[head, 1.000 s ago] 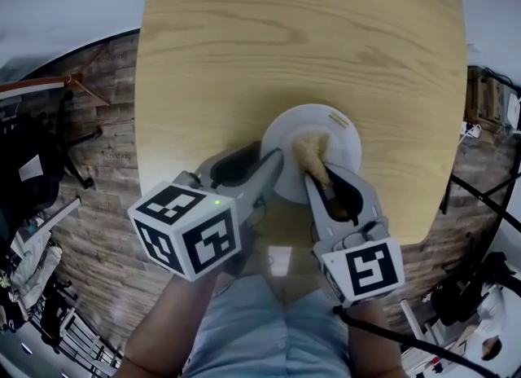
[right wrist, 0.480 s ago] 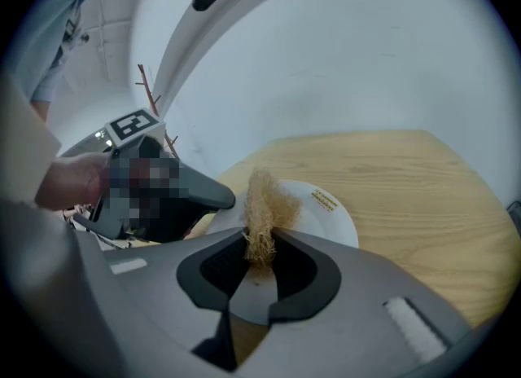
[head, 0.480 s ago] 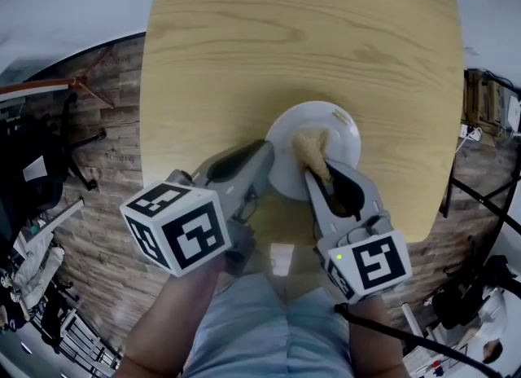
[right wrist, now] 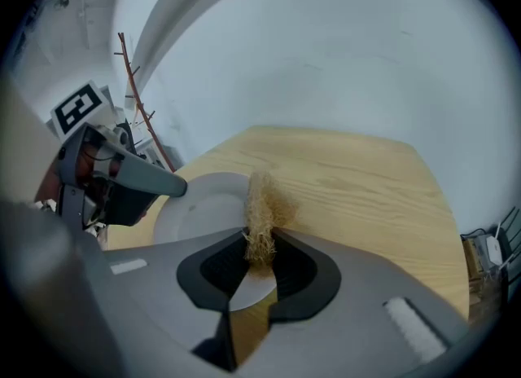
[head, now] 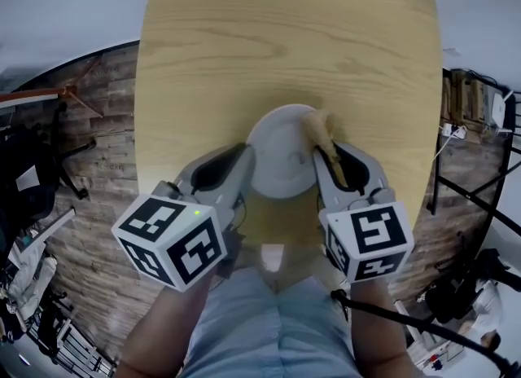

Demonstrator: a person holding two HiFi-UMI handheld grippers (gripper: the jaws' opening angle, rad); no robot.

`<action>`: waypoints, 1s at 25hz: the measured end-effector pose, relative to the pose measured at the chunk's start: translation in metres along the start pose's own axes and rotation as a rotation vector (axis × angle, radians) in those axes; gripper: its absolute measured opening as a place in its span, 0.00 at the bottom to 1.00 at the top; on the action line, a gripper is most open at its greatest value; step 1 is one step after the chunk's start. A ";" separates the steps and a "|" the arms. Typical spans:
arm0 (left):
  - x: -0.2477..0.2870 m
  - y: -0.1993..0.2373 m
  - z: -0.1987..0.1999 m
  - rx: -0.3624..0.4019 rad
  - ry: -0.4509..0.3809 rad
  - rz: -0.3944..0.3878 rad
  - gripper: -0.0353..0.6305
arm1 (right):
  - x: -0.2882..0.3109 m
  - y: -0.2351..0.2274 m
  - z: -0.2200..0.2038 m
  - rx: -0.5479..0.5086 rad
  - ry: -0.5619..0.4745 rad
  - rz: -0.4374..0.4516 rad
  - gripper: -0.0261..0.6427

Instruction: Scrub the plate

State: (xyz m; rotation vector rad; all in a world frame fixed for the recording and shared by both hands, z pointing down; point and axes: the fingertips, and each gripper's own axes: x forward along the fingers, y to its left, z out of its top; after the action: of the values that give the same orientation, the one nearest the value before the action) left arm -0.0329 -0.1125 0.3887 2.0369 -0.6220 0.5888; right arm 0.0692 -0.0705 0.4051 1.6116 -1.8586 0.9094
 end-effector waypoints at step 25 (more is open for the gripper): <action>-0.008 -0.006 0.010 0.063 -0.019 -0.020 0.12 | 0.007 0.079 0.026 -0.282 0.028 0.158 0.14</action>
State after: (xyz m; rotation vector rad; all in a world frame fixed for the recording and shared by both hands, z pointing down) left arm -0.0336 -0.1166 0.3755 2.1075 -0.5999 0.5847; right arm -0.0088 -0.0893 0.3808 1.2919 -2.0141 0.6910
